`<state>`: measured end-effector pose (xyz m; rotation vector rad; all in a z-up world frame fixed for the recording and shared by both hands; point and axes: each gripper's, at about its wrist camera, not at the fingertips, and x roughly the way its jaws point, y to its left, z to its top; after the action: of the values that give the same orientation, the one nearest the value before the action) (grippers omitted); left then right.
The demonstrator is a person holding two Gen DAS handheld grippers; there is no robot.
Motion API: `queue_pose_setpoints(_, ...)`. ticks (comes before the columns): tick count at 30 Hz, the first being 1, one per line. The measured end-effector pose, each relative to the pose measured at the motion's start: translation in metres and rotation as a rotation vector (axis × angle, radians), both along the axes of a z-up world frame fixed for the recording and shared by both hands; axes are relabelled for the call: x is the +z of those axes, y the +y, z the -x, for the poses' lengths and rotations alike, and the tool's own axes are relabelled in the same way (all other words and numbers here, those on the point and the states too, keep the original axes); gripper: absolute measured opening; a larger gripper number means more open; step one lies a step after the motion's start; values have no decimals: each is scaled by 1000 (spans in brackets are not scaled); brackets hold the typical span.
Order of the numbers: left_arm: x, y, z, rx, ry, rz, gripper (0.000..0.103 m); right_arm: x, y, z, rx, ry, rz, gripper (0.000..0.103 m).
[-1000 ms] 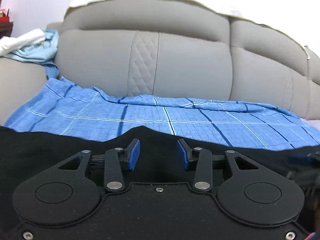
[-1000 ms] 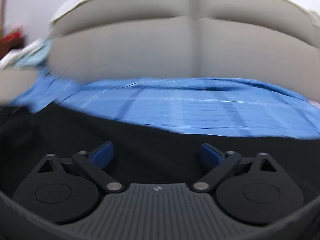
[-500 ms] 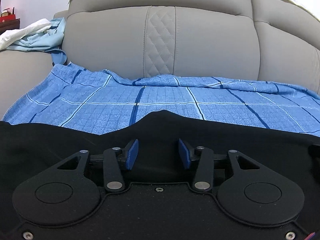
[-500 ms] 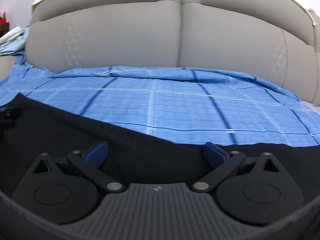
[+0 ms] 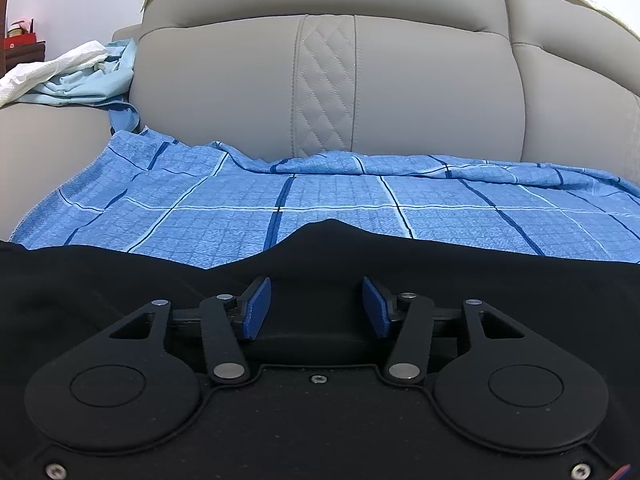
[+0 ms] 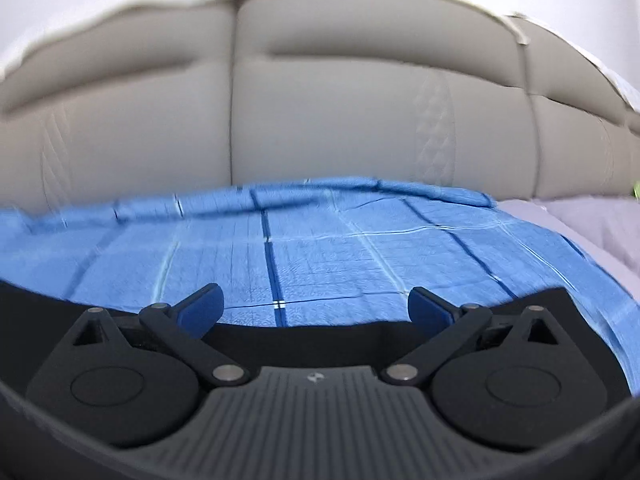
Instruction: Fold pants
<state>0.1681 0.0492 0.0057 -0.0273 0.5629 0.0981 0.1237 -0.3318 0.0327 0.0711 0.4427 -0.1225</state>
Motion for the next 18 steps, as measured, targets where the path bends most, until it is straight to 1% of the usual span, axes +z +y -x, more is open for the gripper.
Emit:
queue_pose_setpoints(2, 0, 0, 0, 1, -1, -5, 50, 0, -14, 29, -48, -35, -70, 103)
queue_pose_setpoints(4, 0, -1, 0, 1, -1, -7, 51, -7, -31, 65, -119, -71, -174, 103)
queue_pose_setpoints(8, 0, -1, 0, 1, -1, -7, 51, -37, -67, 134, -308, -123, -410, 103)
queue_pose_setpoints(9, 0, -1, 0, 1, 0, -8, 51, -45, -72, 148, -341, -135, -451, 103)
queue_pose_setpoints(10, -1, -1, 0, 2, 0, -9, 52, -52, -76, 160, -364, -146, -474, 103)
queue_pose_setpoints(12, -1, 0, 0, 3, 0, -12, 53, -61, -81, 173, -406, -158, -482, 103)
queue_pose_setpoints(15, 0, -1, -1, 5, 1, -15, 53, -67, -92, 177, -451, -152, -495, 103)
queue_pose_setpoints(18, 0, -1, -1, 6, 1, -19, 54, -73, -106, 172, -515, -121, -494, 103)
